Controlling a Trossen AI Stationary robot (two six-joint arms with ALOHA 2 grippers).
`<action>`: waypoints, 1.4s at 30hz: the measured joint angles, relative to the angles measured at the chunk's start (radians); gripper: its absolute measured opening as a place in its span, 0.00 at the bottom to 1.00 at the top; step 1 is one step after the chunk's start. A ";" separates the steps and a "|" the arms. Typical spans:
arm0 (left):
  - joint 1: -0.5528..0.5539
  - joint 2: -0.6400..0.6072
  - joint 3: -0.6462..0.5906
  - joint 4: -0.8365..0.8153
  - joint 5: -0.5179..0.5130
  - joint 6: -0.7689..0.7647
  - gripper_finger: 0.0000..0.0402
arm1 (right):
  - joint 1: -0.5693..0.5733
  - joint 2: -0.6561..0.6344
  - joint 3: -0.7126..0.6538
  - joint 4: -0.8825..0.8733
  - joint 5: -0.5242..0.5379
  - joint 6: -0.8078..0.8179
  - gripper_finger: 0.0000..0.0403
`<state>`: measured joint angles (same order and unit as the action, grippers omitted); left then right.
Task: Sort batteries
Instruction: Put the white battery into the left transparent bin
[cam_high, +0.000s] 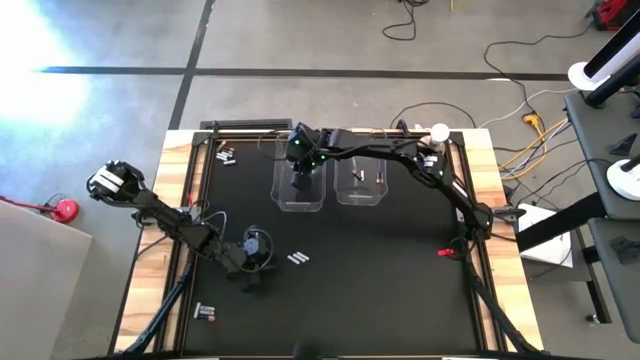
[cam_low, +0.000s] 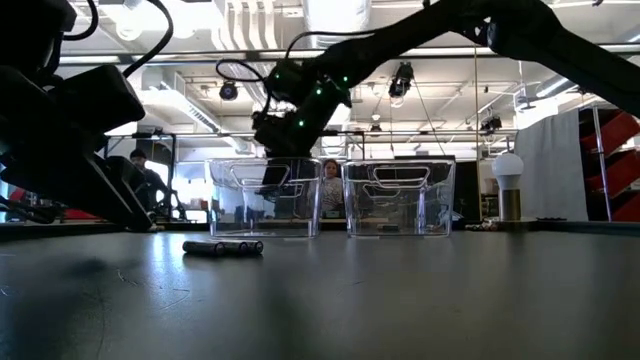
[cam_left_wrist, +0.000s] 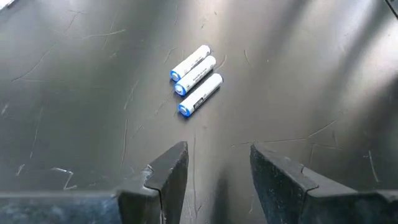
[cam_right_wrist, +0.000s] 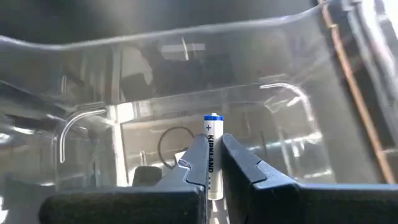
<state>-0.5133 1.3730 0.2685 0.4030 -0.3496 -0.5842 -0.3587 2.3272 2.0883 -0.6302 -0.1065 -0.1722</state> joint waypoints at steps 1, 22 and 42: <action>0.000 -0.001 -0.002 -0.001 0.000 0.000 0.39 | -0.004 0.005 -0.009 0.007 -0.004 0.012 0.04; 0.006 -0.120 -0.070 -0.069 0.000 0.003 0.39 | -0.013 0.078 -0.036 0.076 -0.075 -0.076 0.04; 0.039 -0.249 -0.073 -0.303 0.126 -0.141 0.38 | -0.003 0.077 -0.035 0.059 -0.075 -0.108 0.11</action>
<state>-0.4744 1.1236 0.1951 0.1002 -0.2236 -0.7254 -0.3621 2.4046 2.0533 -0.5714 -0.1811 -0.2804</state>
